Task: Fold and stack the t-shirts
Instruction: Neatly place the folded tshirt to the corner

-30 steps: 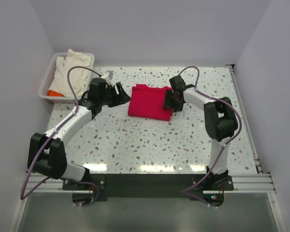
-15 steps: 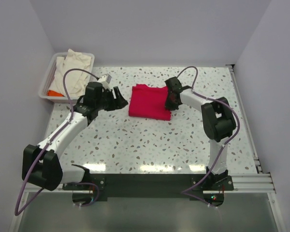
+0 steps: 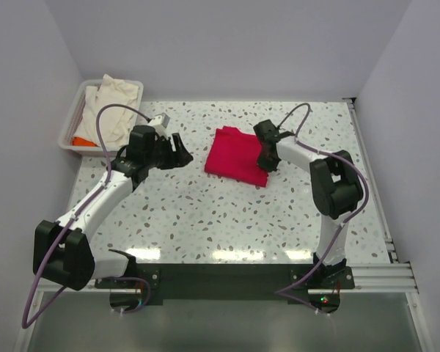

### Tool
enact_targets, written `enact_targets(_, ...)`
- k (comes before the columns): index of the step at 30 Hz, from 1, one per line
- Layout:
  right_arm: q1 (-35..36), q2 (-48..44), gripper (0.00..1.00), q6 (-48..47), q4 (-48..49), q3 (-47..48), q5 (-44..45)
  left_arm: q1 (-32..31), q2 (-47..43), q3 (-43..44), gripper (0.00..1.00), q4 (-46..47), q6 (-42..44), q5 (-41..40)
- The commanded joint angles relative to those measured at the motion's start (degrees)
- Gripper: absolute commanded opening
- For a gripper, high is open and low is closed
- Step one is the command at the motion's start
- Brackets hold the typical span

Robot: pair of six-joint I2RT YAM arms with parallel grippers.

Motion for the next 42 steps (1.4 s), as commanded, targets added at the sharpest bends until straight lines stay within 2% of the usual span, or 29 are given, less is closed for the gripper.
enact_targets(1,-1.53,-3.43,0.00,8.14,-12.38,1.99,9.65,-0.06,-1.95,-0.58,0.68,-0.11,2.30,-0.21)
enact_targets(5,-3.11,-5.27,0.00,15.70,-24.17,3.05,16.14,-0.06,-2.12,-1.02,0.68,-0.37,2.30,0.84)
enact_targets(9,-7.84,-8.44,0.00,23.18,-36.38,1.12,19.15,-0.06,-2.56,-2.16,0.68,1.12,1.77,1.90)
enact_targets(15,-17.77,-12.30,0.00,27.49,-43.52,-5.12,19.15,-0.06,-2.56,-2.86,0.67,2.61,0.90,3.92)
enact_targets(22,-28.59,-17.23,0.00,26.98,-42.66,-16.36,16.42,-0.06,-3.62,-3.57,0.67,3.14,0.54,5.15)
enact_targets(27,-36.33,-22.32,0.00,25.13,-43.01,-20.41,16.51,-0.06,-4.41,-4.53,0.67,3.50,0.45,5.50)
enact_targets(32,-39.68,-28.03,0.00,25.65,-44.33,-22.97,16.51,-0.06,-4.50,-4.80,0.67,3.58,0.37,5.59)
enact_targets(42,-40.12,-33.66,0.00,24.52,-45.56,-25.61,11.86,-0.06,-4.67,-5.41,0.67,3.50,0.28,5.50)
